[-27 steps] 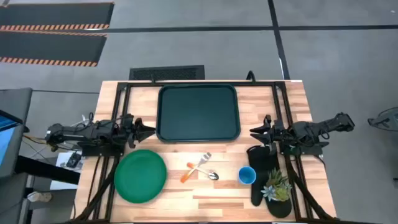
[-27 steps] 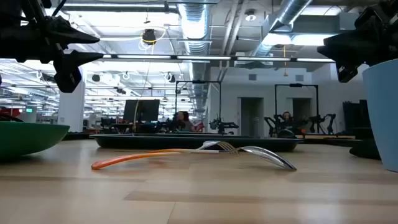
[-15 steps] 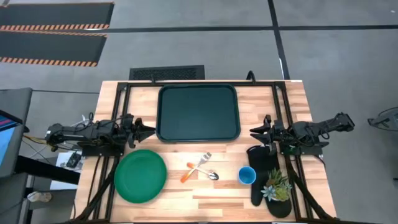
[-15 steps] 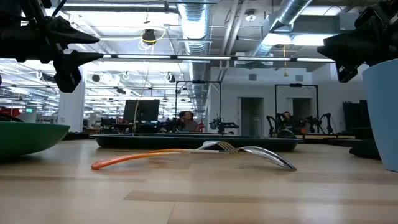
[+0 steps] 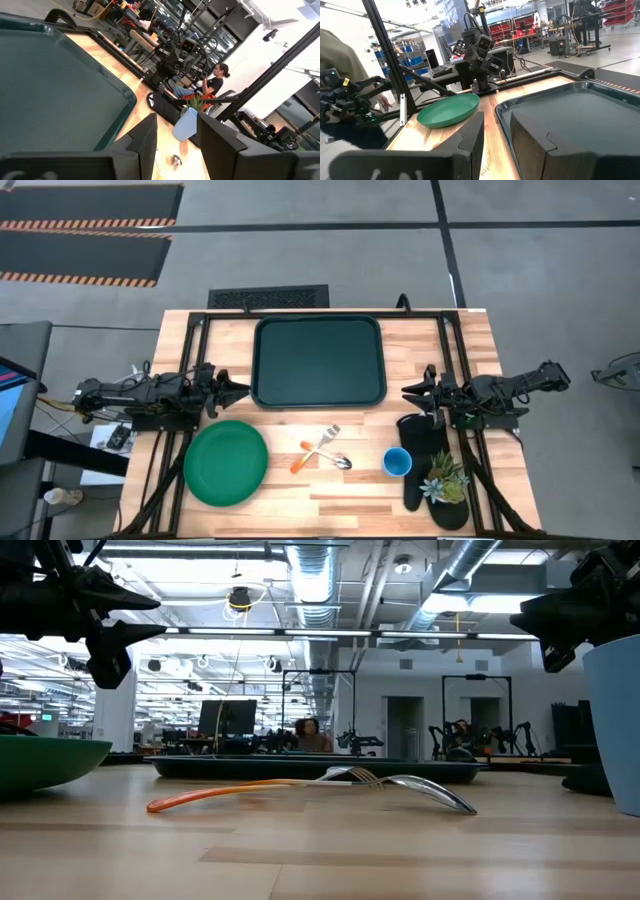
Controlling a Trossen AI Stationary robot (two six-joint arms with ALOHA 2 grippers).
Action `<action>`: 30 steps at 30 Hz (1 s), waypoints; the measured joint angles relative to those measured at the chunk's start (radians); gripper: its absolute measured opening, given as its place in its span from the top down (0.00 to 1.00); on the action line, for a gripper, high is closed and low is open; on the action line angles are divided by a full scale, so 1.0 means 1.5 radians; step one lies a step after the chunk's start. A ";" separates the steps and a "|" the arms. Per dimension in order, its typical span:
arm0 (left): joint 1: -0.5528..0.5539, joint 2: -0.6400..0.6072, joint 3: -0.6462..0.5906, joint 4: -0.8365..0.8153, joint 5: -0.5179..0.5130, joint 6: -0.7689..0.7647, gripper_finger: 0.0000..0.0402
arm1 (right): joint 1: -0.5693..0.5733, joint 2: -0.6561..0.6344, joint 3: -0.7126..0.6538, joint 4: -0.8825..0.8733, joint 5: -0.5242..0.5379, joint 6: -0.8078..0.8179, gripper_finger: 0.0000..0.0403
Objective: Pick and place plate/cup/fork/spoon on tray
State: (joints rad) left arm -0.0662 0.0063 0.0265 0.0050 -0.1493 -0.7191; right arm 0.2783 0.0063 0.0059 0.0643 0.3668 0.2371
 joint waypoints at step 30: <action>0.000 0.000 0.000 0.003 -0.032 -0.044 0.69 | 0.000 0.000 0.000 0.000 0.000 0.000 0.70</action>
State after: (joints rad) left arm -0.0662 0.0063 0.0263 0.0098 -0.1978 -0.7854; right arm 0.2781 0.0063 0.0059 0.0643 0.3666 0.2369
